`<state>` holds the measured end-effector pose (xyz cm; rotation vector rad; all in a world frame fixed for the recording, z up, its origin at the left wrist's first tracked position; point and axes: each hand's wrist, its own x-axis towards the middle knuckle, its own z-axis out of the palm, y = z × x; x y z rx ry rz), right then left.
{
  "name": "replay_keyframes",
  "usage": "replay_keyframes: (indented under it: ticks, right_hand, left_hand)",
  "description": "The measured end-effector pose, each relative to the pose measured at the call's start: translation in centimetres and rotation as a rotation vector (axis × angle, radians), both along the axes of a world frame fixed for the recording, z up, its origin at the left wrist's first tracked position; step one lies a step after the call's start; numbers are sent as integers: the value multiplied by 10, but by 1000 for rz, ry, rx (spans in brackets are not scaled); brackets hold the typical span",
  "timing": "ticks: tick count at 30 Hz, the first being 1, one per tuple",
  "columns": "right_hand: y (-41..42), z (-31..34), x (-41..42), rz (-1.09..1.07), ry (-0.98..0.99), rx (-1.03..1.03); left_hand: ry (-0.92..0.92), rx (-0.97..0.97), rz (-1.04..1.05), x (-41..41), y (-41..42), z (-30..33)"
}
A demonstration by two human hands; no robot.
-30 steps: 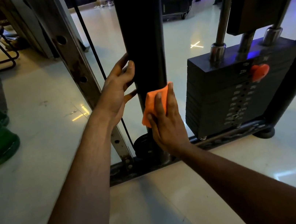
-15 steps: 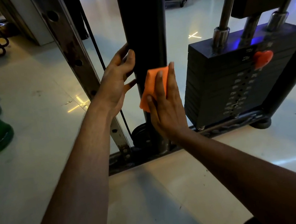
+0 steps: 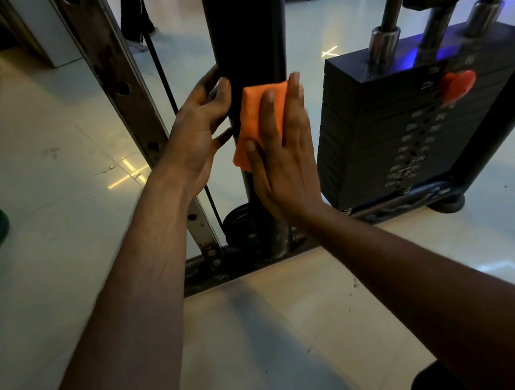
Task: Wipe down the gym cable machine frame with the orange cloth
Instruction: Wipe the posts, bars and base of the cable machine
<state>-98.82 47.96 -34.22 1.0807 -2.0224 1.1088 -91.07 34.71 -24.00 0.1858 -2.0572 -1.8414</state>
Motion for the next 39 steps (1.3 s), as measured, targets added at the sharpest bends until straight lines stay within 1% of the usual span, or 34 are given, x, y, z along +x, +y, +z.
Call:
replay_keyframes:
  ticks: [2, 6, 9, 11, 13, 17, 19, 22, 24, 25, 28, 29, 30, 31, 35, 37, 39]
  right_hand:
    - [2, -10, 2, 7, 1, 10]
    - [16, -58, 7, 21, -20, 140]
    - [11, -31, 3, 13, -7, 114]
    - [5, -12, -2, 3, 38, 71]
    - [10, -23, -3, 29, 47, 78]
    - [43, -85, 4, 95, -22, 302]
    - [44, -71, -2, 88, 8, 316]
    - [27, -25, -10, 45, 39, 212]
    - [22, -31, -4, 53, 18, 158]
    - [25, -45, 1, 76, 8, 183]
    - [52, -92, 4, 157, -1, 429]
    - [60, -99, -1, 178, 17, 493]
    - [65, -98, -5, 184, 34, 514]
    - [65, -93, -8, 186, 38, 496]
    - [42, -80, -6, 154, -29, 275]
    - [37, -101, -7, 148, -30, 235]
    - [41, -135, -9, 145, -13, 272]
  left_hand:
    - [4, 8, -2, 0, 1, -1]
    - [14, 26, -5, 2, 3, -1]
    - [10, 37, -2, 2, 4, 0]
    - [10, 45, -4, 2, 3, 1]
    - [17, 55, -7, 2, 4, 0]
    - [33, 94, -3, 3, 10, -2]
    - [43, 100, 3, 2, 10, -4]
    - [15, 95, 13, 2, 9, -13]
    - [-29, 92, 4, 3, 9, -23]
    - [-55, 94, 3, 4, 10, -30]
    - [-134, 102, -7, 13, 12, -56]
    - [-155, 100, -9, 17, 11, -64]
    - [-170, 96, -17, 18, 9, -70]
    - [-179, 94, -20, 18, 6, -73]
    - [-163, 79, -13, 8, -1, -86]
    - [-147, 69, -27, 3, 4, -99]
    - [-138, 90, -16, 1, 9, -113]
